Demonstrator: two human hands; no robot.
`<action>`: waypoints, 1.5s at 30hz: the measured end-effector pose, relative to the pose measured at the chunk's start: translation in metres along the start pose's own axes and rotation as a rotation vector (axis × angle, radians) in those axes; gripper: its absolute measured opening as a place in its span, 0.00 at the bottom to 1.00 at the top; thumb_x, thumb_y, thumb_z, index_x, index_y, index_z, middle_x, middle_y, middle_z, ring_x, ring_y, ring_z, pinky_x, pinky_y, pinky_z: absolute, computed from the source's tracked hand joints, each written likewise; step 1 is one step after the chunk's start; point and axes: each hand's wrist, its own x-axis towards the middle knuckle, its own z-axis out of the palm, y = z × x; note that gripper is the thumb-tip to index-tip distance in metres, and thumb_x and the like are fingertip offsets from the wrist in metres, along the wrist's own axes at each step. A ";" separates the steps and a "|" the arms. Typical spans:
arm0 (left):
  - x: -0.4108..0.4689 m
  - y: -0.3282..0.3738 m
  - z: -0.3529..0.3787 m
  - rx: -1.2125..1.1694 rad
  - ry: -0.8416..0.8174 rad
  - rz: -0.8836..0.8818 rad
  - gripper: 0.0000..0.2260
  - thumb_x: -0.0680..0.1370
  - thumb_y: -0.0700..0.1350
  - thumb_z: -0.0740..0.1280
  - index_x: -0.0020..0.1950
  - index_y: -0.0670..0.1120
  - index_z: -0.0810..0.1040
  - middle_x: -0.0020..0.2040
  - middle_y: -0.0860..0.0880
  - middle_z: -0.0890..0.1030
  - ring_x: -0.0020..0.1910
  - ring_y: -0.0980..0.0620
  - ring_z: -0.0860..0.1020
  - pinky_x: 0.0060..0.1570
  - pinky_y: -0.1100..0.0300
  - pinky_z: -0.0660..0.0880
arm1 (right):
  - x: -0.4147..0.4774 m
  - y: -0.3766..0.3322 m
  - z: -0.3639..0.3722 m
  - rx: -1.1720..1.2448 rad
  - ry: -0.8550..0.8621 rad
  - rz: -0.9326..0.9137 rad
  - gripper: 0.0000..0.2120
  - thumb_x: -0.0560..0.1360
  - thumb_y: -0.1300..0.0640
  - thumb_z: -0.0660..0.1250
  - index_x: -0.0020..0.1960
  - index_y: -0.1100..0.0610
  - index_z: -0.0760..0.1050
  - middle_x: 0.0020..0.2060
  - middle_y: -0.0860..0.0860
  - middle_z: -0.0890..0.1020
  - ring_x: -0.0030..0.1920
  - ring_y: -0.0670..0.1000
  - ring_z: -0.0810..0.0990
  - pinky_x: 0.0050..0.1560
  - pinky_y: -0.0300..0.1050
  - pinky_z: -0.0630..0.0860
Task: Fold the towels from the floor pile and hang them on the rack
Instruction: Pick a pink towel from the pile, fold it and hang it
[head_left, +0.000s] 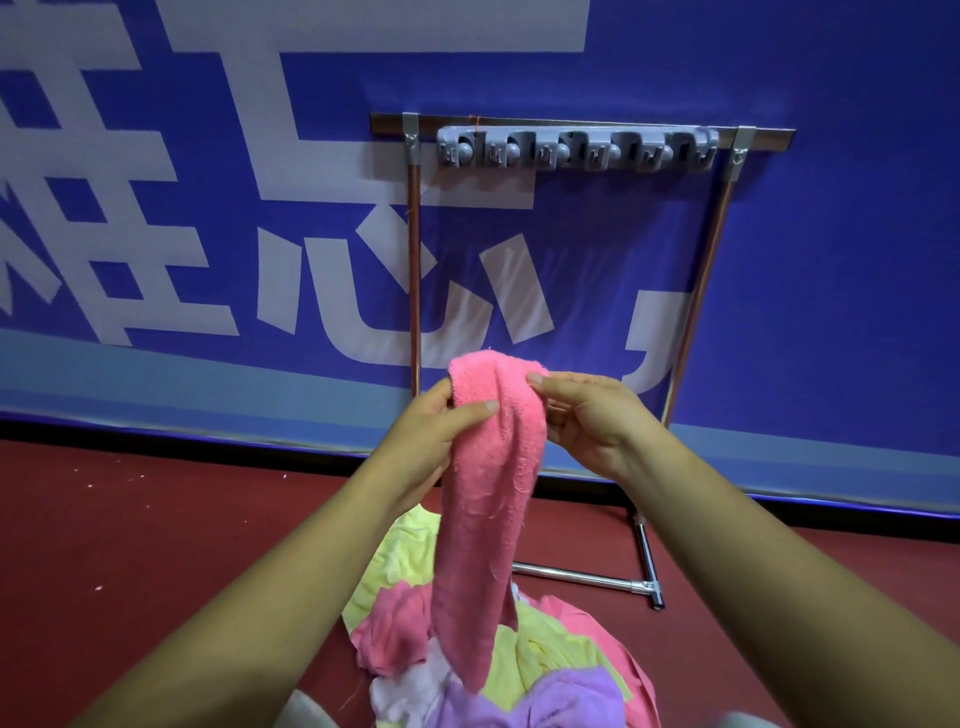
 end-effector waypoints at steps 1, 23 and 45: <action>0.000 0.000 -0.001 -0.044 -0.001 -0.012 0.13 0.79 0.36 0.67 0.62 0.46 0.78 0.58 0.44 0.84 0.57 0.47 0.82 0.59 0.52 0.78 | 0.000 0.001 0.000 -0.032 0.022 -0.006 0.08 0.75 0.66 0.71 0.52 0.69 0.81 0.41 0.57 0.85 0.38 0.52 0.83 0.48 0.46 0.82; -0.008 -0.026 -0.009 0.105 0.005 -0.122 0.11 0.72 0.46 0.74 0.52 0.44 0.82 0.48 0.45 0.86 0.43 0.49 0.84 0.38 0.60 0.78 | -0.002 0.007 0.011 0.181 0.113 -0.061 0.17 0.74 0.68 0.72 0.62 0.60 0.80 0.44 0.57 0.85 0.38 0.52 0.83 0.35 0.44 0.81; 0.064 0.079 -0.037 0.175 -0.241 -0.105 0.12 0.74 0.38 0.68 0.56 0.42 0.84 0.49 0.44 0.85 0.46 0.51 0.81 0.45 0.62 0.79 | 0.048 -0.048 0.021 -0.491 -0.424 -0.017 0.11 0.80 0.51 0.66 0.47 0.57 0.83 0.37 0.54 0.73 0.38 0.51 0.71 0.44 0.45 0.69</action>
